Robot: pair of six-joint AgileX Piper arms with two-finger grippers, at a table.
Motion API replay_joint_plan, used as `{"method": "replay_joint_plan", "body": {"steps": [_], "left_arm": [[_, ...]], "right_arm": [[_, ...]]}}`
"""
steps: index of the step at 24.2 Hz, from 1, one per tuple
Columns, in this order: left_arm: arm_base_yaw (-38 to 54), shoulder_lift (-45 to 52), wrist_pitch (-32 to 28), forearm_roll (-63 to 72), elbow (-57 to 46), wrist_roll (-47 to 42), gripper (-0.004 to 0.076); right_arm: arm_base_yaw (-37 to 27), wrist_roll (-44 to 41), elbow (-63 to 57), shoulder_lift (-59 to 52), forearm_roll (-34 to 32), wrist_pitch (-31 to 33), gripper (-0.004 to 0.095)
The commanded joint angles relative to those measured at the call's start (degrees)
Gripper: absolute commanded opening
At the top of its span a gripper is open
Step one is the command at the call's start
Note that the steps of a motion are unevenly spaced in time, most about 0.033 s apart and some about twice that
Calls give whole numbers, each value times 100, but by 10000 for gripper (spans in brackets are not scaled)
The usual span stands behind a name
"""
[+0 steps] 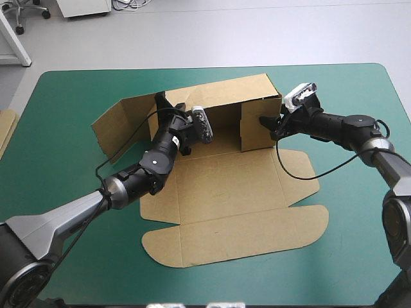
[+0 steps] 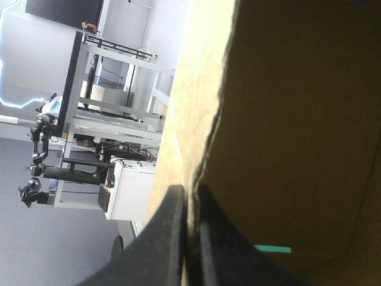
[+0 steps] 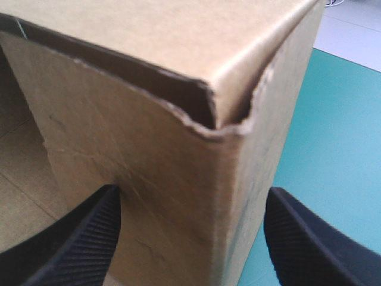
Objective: Fold the box
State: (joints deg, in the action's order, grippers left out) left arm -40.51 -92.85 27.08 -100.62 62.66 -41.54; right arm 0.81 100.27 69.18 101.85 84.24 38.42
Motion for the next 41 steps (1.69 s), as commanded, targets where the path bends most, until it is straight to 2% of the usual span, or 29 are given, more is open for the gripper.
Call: {"method": "replay_joint_plan", "body": {"steps": [1, 6, 12, 14, 15, 16, 17, 18, 23, 25, 27, 29, 30, 31, 41], "left_arm": [[-39, 158, -380, -370, 159, -187, -10], [-39, 148, -413, -363, 159, -187, -10], [-39, 149, -402, -363, 159, -187, -10], [-39, 149, -402, -363, 159, -187, -10], [-39, 135, -402, -363, 159, -187, -10], [-39, 110, -393, -363, 159, -187, -10], [-39, 67, -381, -363, 159, -187, -10], [-39, 40, -381, -363, 159, -187, -10], [-69, 39, -393, -363, 159, -187, -10], [-147, 83, -393, -363, 159, -187, 15], [-274, 163, -405, -363, 159, -187, 138], [-439, 298, -377, -325, 159, -187, 330], [-512, 371, -339, -307, 159, -187, 399], [-568, 438, -339, -307, 159, -197, 432], [-947, 1124, -895, 624, 159, -209, 433]], "right_arm": [[37, 70, 181, -173, 386, 20, 629], [176, 160, 181, -173, 435, -283, 598], [518, 185, 181, -173, 401, -1143, 439], [586, 185, 181, -173, 410, -1321, 330], [615, 185, 181, -173, 413, -1321, 203], [614, 185, 181, -173, 429, -1329, 140], [614, 185, 181, -173, 430, -1299, 36], [614, 185, 181, -173, 430, -1299, -9], [614, 160, 181, -173, 454, -1322, -13], [614, 160, 181, -173, 454, -1320, -13], [614, 104, 181, -173, 454, -1320, -13], [614, -15, 181, -173, 454, -1320, -13], [614, -15, 181, -173, 454, -1320, -15], [614, -15, 181, -173, 454, -1320, -15], [614, -147, 181, -173, 432, -1408, -15]]}}
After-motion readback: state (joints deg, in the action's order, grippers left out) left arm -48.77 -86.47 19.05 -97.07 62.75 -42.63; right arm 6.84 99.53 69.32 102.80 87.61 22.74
